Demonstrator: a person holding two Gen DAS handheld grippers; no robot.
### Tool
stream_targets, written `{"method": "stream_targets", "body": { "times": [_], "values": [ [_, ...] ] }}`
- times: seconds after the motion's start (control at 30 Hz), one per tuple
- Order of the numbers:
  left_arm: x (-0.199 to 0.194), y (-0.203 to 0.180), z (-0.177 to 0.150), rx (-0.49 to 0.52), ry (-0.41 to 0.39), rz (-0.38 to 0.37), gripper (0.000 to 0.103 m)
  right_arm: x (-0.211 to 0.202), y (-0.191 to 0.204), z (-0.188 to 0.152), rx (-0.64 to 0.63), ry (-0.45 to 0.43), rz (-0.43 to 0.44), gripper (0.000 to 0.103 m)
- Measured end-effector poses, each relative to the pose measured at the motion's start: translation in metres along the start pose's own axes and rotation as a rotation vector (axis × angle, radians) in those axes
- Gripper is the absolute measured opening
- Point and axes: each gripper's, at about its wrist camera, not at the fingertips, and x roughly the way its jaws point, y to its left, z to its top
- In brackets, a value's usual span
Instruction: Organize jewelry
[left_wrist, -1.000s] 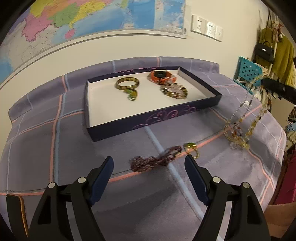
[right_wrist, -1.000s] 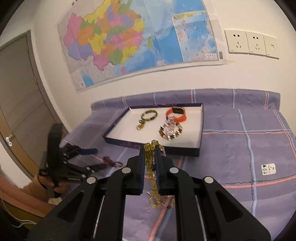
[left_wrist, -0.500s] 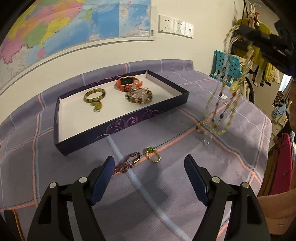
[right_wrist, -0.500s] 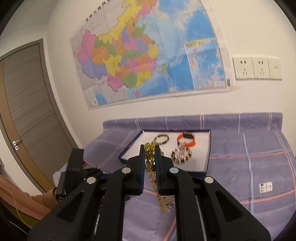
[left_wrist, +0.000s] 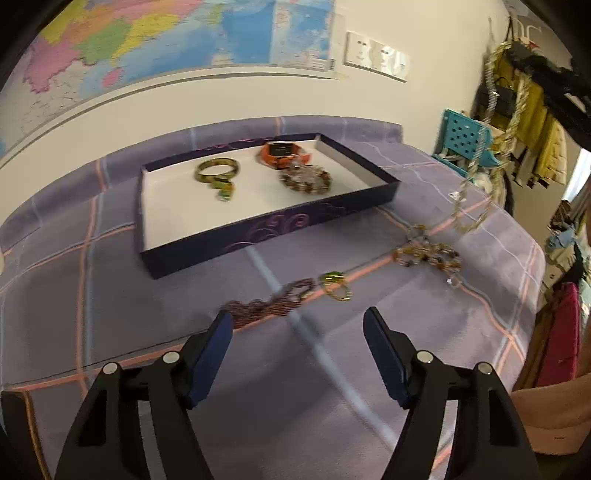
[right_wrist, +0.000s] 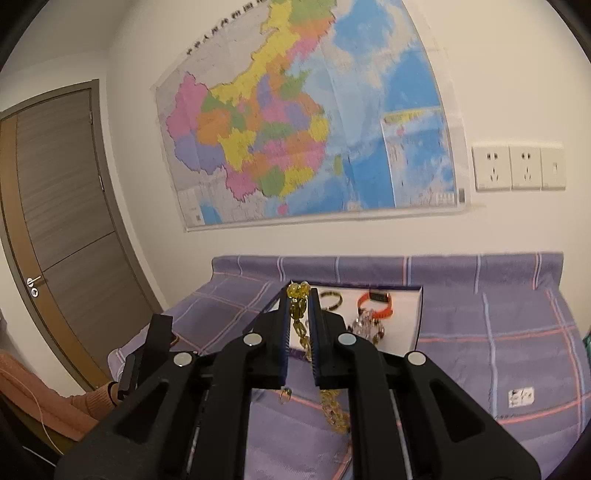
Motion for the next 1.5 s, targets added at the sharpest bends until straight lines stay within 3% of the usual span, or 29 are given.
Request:
{"method": "stream_targets", "body": {
  "times": [0.27, 0.53, 1.0, 1.13, 1.2, 1.5],
  "values": [
    [0.016, -0.027, 0.005, 0.071, 0.021, -0.054, 0.064, 0.023, -0.008, -0.028, 0.053, 0.108, 0.039, 0.01],
    [0.018, -0.024, 0.005, 0.056, 0.028, -0.056, 0.062, 0.03, 0.007, -0.038, 0.053, 0.14, 0.15, 0.01],
    [0.022, -0.017, 0.001, 0.057, 0.049, -0.048, 0.06, 0.091, 0.003, -0.129, 0.015, 0.484, 0.052, 0.012],
    [0.028, -0.019, 0.004, 0.066, 0.062, -0.062, 0.058, 0.098, 0.004, -0.146, -0.008, 0.526, 0.013, 0.023],
    [0.034, -0.021, 0.007, 0.07, 0.08, -0.057, 0.055, 0.101, 0.006, -0.151, -0.019, 0.533, 0.001, 0.038],
    [0.055, -0.036, 0.023, 0.102, 0.104, -0.052, 0.037, 0.104, 0.004, -0.153, -0.029, 0.518, -0.012, 0.046]
  ]
}}
